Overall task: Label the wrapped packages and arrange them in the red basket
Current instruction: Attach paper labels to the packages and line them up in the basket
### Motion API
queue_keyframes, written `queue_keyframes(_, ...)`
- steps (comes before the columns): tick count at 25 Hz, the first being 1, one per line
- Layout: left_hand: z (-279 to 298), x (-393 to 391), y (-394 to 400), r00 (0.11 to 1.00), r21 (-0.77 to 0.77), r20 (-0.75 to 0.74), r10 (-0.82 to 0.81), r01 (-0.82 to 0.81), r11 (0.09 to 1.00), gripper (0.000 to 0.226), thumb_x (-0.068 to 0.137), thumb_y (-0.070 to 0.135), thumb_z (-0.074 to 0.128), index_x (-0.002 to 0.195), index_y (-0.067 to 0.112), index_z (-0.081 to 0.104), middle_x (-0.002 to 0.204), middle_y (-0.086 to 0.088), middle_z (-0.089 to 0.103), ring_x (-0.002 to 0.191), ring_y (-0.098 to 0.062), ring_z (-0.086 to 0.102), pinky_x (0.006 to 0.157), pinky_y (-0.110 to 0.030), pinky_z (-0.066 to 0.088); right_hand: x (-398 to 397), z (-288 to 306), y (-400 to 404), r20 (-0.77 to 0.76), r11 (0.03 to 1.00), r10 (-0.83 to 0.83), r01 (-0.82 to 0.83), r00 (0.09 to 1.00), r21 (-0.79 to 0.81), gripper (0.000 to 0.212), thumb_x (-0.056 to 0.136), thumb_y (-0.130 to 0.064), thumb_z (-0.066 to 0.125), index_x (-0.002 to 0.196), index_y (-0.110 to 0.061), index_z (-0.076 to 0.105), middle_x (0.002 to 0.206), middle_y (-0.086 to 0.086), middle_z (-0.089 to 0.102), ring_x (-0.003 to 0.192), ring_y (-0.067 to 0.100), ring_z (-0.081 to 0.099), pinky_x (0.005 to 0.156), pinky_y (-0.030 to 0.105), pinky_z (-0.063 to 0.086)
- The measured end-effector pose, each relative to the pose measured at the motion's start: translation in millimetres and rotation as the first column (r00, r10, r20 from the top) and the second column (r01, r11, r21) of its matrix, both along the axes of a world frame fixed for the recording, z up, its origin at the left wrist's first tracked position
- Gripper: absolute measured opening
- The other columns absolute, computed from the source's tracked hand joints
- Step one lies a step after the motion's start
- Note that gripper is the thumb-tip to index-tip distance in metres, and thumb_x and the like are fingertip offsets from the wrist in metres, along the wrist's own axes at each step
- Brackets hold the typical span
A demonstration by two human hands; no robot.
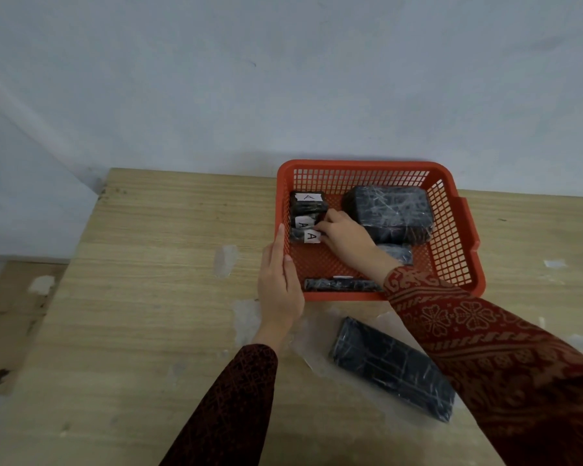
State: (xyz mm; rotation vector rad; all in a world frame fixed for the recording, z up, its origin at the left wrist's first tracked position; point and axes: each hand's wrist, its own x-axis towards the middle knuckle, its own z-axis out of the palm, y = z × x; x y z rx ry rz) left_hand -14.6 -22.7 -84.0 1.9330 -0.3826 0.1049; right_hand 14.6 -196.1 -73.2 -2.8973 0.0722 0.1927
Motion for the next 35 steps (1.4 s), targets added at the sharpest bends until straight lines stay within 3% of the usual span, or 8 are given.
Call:
queue_keyframes(5,-1.8,0.7,0.1,1.000,0.011,-0.011,0.002,-0.002,1.000,0.048,0.101,0.019,0.028,0.149,0.023,0.029,0.115,0.005,0.050,0.094,0.007,0.049,0.078,-0.013,0.045,-12.8,-1.2,1.3,0.002,1.000,0.002,-0.002,1.000,0.017,0.038,0.090,-0.006,0.053,0.128,-0.007,0.050,0.123,0.015,0.052,0.117,0.033,0.046,0.090,0.046,0.050)
queue_keyframes(10,-0.9,-0.3,-0.3,1.000,0.006,-0.016,-0.004,0.004,1.000,0.048,0.100,0.019,0.028,0.149,0.021,0.029,0.115,-0.001,0.052,0.092,0.002,0.050,0.077,-0.026,0.050,-21.0,4.7,-7.7,-0.034,0.994,0.095,-0.097,0.995,-0.047,0.047,0.086,-0.004,0.059,0.131,-0.012,0.047,0.124,0.011,0.052,0.115,0.029,0.046,0.087,0.045,0.051)
queue_keyframes(17,-0.1,0.3,-0.6,1.000,0.015,0.002,0.005,-0.005,1.000,0.049,0.100,0.016,0.029,0.148,0.018,0.030,0.115,0.002,0.051,0.095,0.010,0.048,0.080,-0.007,0.041,-3.8,12.9,-10.5,-0.101,0.983,0.170,-0.176,0.980,-0.048,0.045,0.087,0.002,0.053,0.129,-0.010,0.046,0.119,0.014,0.056,0.111,0.033,0.051,0.087,0.045,0.048)
queue_keyframes(20,-0.9,0.3,-0.9,1.000,0.006,0.001,0.001,-0.001,1.000,0.048,0.100,0.014,0.030,0.148,0.017,0.030,0.114,0.004,0.051,0.092,0.012,0.047,0.077,-0.007,0.041,-5.4,13.4,-15.6,-0.123,0.979,0.196,-0.200,0.973,-0.022,0.041,0.085,-0.005,0.061,0.124,-0.012,0.050,0.118,0.012,0.055,0.112,0.031,0.050,0.086,0.044,0.048)
queue_keyframes(23,-1.1,0.6,-0.4,1.000,-0.002,-0.005,0.002,-0.002,1.000,0.048,0.100,0.015,0.029,0.148,0.017,0.030,0.113,0.005,0.050,0.091,0.007,0.049,0.075,-0.014,0.045,-4.8,13.0,-11.1,-0.034,0.983,0.185,-0.185,0.982,0.000,0.043,0.083,-0.016,0.068,0.123,-0.010,0.052,0.122,0.011,0.052,0.114,0.028,0.047,0.089,0.042,0.049)
queue_keyframes(26,-1.6,0.9,-0.3,1.000,0.004,-0.003,0.003,-0.003,1.000,0.048,0.100,0.014,0.029,0.148,0.016,0.031,0.115,0.002,0.052,0.095,0.006,0.049,0.081,-0.009,0.042,3.0,11.6,-3.9,0.038,0.985,0.170,-0.170,0.985,-0.010,0.045,0.085,-0.016,0.066,0.127,-0.006,0.053,0.126,0.011,0.052,0.115,0.028,0.048,0.093,0.042,0.049)
queue_keyframes(35,-1.0,1.0,-0.2,1.000,0.008,-0.002,-0.001,0.001,1.000,0.048,0.100,0.012,0.030,0.148,0.015,0.030,0.111,0.003,0.051,0.093,0.008,0.047,0.080,-0.006,0.039,14.0,11.9,0.4,-0.097,0.996,0.091,-0.088,0.991,0.032,0.047,0.084,-0.014,0.068,0.127,-0.007,0.051,0.126,0.013,0.052,0.113,0.033,0.054,0.090,0.043,0.050)
